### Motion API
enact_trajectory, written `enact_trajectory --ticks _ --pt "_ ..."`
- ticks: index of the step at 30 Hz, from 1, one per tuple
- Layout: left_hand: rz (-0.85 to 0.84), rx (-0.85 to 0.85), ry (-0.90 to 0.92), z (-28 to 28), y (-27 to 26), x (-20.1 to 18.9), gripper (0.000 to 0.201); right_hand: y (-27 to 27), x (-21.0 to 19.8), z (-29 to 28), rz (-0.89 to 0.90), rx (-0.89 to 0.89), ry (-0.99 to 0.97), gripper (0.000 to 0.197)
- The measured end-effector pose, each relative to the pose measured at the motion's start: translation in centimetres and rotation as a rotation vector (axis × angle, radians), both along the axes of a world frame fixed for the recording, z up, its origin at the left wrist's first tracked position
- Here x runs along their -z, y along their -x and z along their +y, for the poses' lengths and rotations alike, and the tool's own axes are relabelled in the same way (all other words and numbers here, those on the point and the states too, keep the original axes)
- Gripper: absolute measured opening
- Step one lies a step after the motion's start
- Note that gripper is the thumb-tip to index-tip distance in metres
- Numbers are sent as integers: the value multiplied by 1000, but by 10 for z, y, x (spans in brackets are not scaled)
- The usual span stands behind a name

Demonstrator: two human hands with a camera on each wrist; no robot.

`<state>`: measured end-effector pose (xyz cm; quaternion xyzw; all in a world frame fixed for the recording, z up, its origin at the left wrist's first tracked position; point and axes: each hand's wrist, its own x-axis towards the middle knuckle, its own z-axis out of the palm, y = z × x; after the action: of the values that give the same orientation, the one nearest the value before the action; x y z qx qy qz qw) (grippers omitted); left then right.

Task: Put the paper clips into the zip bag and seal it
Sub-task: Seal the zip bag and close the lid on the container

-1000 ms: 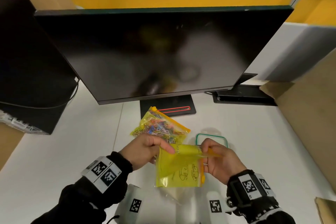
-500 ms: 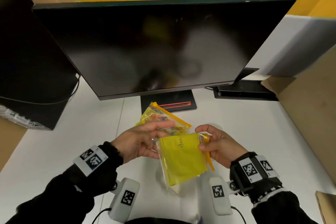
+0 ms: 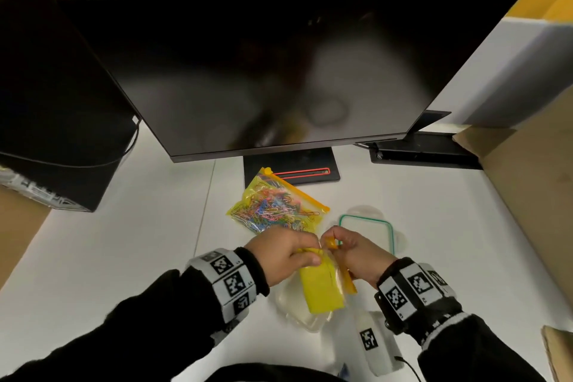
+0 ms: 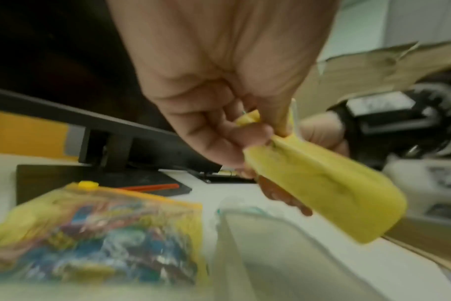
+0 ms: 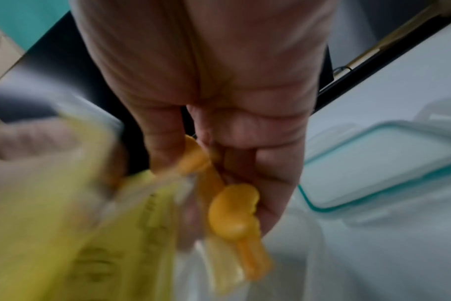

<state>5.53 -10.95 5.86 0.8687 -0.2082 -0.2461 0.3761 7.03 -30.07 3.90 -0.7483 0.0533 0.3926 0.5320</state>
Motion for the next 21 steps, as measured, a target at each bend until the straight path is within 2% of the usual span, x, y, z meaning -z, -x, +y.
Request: enact_trajectory --ticks 2,5,7,9,11,12,14,16,17,19,21 --pt "-49 -20 -104 -5 1 20 15 12 4 5 61 88 -6 13" --pt "-73 35 -222 -14 5 42 21 31 14 8 117 236 5 15" --pt "-136 93 -261 -20 8 49 24 38 23 8 -15 137 178 13" --pt "-172 154 -309 -23 8 53 24 37 27 10 -222 -109 410 15" --pt "-161 222 -391 -25 7 57 27 33 23 16 -381 -210 485 16" --pt "-157 232 -437 -25 6 58 27 31 21 17 -453 -178 490 15" --pt "-168 204 -505 -26 5 60 26 23 21 8 -620 5 565 11" --pt "-178 151 -552 -28 7 62 26 14 26 -13 -664 124 676 11" --pt "-181 124 -578 -30 8 63 26 12 30 -24 -625 82 762 19" --pt "-184 76 -630 -33 10 64 28 10 41 -43 -543 -168 964 32" --pt "-182 45 -664 -37 10 65 28 13 50 -51 -521 -331 1057 33"
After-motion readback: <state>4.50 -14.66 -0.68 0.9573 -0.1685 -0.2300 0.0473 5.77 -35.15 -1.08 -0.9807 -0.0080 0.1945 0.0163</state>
